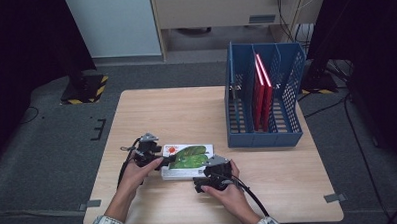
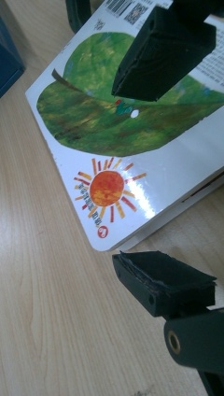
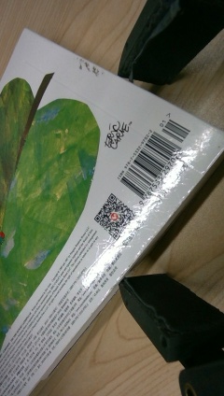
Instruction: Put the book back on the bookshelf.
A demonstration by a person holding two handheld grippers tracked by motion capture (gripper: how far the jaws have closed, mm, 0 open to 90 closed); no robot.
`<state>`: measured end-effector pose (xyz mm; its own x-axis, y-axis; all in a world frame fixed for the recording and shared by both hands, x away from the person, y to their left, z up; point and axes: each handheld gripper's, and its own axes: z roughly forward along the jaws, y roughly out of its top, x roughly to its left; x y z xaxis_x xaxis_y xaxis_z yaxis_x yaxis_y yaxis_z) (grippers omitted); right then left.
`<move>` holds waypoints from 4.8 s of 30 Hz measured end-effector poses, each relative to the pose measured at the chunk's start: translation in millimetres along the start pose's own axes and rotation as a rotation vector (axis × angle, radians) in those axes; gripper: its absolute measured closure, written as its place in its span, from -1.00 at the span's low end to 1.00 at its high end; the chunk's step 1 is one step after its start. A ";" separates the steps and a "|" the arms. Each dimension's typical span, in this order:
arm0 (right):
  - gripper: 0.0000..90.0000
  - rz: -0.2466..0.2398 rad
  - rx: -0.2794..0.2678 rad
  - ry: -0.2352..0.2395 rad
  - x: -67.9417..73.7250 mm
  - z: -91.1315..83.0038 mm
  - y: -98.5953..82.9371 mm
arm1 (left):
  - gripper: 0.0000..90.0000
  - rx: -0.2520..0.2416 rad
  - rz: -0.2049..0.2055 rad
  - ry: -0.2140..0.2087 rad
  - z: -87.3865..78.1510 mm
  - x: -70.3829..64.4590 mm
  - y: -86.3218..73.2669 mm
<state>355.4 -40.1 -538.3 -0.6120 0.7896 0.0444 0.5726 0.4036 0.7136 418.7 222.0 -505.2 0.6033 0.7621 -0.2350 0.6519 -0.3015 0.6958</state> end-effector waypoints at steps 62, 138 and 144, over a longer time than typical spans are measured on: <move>-0.86 -0.006 -0.063 0.046 -24.1 -25.1 9.8 | -0.56 0.043 0.023 -0.123 5.5 -5.8 -16.9; -0.98 0.120 -0.023 0.174 -60.9 5.8 14.4 | -0.19 0.041 0.114 -0.172 3.6 -18.6 -17.5; -0.92 0.136 -0.017 0.180 -62.1 4.7 16.3 | -0.17 0.041 0.119 -0.172 2.6 -18.8 -17.1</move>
<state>405.2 -80.4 -532.7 -0.6180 0.7406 0.2636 0.6478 0.2899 0.7045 397.4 211.4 -514.4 0.7441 0.6121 -0.2675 0.5875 -0.4091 0.6982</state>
